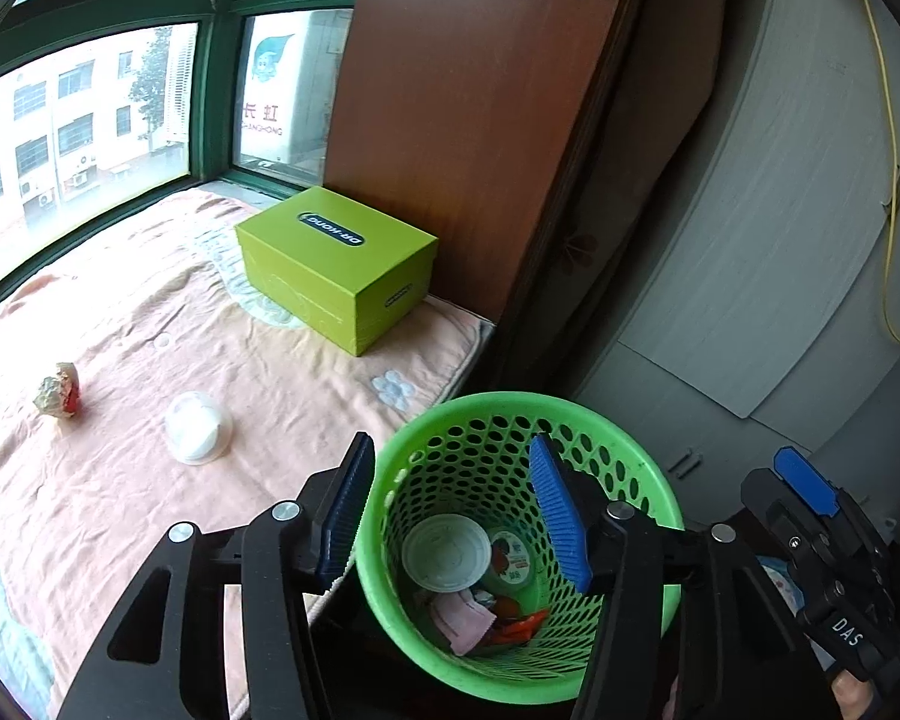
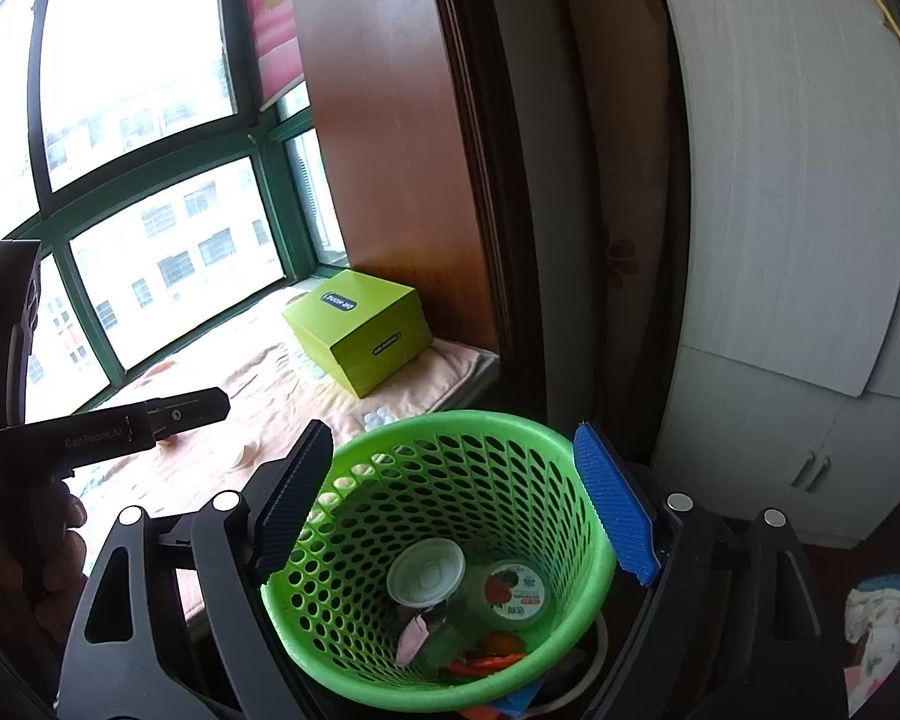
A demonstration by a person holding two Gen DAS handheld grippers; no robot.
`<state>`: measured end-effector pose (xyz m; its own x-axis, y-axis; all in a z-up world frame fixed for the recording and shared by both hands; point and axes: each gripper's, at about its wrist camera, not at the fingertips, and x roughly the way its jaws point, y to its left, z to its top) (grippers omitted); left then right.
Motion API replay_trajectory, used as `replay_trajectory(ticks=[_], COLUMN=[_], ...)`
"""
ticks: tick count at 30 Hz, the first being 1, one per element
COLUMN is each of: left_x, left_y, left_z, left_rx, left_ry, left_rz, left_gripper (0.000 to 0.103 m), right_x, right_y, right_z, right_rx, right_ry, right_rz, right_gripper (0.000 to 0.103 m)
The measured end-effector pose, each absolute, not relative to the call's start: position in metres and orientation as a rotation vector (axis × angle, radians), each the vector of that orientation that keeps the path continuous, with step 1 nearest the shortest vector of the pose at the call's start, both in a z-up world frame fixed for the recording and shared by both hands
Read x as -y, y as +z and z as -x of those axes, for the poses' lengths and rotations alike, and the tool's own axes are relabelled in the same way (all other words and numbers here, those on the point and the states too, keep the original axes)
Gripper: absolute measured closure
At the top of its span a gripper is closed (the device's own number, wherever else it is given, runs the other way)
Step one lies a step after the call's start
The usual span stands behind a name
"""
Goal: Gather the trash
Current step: 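Lower the white lid into the green basket and open the left gripper, then move both grippers from the basket back over the blanket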
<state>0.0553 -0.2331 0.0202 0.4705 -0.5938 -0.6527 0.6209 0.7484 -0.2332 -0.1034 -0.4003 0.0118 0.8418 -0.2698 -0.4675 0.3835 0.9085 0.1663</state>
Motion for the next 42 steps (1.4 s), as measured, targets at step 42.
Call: replay_trajectory(ticks=[42], left_x=[0.014], left_y=[0.005], left_z=[-0.192], left_rx=[-0.803], left_ry=[-0.194], left_rz=[0.095], left_gripper=[0.021], right_x=[0.264], right_y=[-0.023], right_z=[-0.092], right_rx=[-0.681], right_ry=[0.077], right_rz=[-0.1], right_gripper=[0.008])
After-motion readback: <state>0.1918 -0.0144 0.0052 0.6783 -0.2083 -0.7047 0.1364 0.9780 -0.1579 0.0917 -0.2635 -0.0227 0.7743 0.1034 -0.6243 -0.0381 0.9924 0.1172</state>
